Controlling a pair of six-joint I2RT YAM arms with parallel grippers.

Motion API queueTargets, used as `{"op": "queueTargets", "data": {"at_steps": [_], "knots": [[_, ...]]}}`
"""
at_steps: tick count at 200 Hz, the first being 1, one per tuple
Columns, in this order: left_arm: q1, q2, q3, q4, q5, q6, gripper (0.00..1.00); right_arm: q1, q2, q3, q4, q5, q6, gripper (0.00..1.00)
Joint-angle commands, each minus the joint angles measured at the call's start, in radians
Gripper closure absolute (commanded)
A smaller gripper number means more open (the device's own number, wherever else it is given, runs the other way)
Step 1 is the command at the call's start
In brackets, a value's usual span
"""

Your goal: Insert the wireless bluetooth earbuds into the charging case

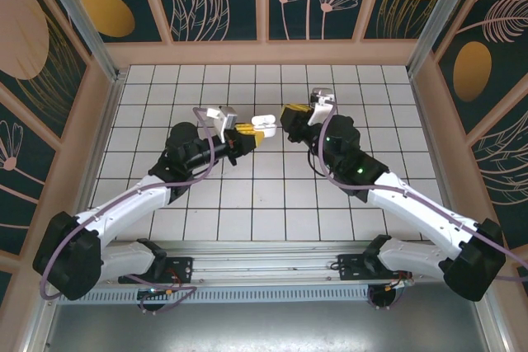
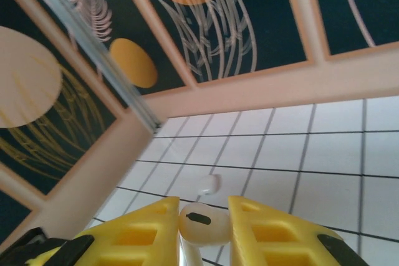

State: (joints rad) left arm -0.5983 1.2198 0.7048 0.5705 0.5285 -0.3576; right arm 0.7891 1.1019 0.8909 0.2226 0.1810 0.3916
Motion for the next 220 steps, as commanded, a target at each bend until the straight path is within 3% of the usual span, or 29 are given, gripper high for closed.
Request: {"op": "queueTargets", "data": {"at_steps": [1, 220], "knots": [[-0.026, 0.019, 0.046, 0.040, -0.045, -0.032, 1.00, 0.013, -0.026, -0.024, 0.165, -0.072, -0.042, 0.76], [-0.052, -0.029, 0.062, 0.031, -0.157, -0.095, 1.00, 0.078, 0.126, -0.017, 0.245, -0.100, -0.053, 0.76]]}}
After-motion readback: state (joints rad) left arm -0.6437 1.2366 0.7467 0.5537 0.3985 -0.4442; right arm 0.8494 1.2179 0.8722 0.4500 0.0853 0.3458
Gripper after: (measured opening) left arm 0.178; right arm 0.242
